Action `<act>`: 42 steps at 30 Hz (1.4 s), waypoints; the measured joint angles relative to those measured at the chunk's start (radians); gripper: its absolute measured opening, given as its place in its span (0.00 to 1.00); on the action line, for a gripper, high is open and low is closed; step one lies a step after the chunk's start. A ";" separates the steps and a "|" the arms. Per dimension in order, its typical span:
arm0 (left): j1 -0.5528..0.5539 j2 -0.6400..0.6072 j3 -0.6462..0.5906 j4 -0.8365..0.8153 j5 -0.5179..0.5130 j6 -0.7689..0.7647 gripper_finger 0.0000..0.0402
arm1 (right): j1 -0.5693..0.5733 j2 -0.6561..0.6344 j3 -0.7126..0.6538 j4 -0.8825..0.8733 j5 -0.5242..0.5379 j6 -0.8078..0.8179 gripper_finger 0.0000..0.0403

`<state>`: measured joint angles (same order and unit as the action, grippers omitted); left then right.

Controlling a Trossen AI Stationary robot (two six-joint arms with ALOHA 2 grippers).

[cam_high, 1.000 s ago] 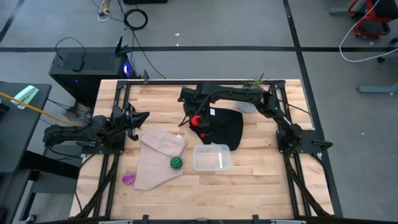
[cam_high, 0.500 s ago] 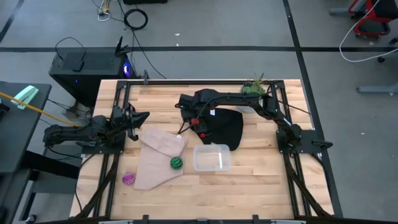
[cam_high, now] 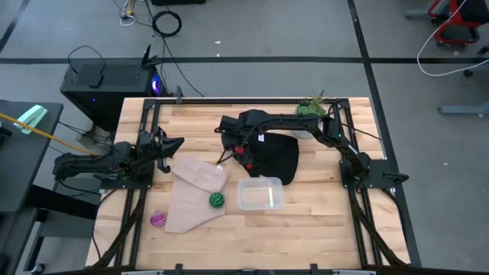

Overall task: Pick and placing Produce into tupperware
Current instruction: Put the apple into the transparent bin

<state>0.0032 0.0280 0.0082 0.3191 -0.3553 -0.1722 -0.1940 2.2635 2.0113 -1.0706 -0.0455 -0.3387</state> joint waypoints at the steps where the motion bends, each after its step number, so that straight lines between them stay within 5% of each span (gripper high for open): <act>1: 0.000 0.000 0.000 0.000 0.000 0.000 0.07 | 0.000 0.000 -0.015 -0.002 0.003 0.000 0.93; 17: 0.000 0.000 0.000 0.000 0.000 0.000 0.07 | 0.000 0.000 -0.097 0.035 0.022 0.000 0.91; 33: 0.000 0.000 0.000 -0.003 0.000 0.000 0.06 | 0.000 0.000 -0.095 0.034 0.022 0.004 0.66; 42: 0.000 0.000 0.000 -0.004 0.000 0.000 0.06 | 0.000 -0.014 -0.095 0.031 0.034 -0.001 0.68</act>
<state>0.0032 0.0280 0.0082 0.3147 -0.3553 -0.1726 -0.1936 2.2494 1.9167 -1.0393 -0.0110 -0.3394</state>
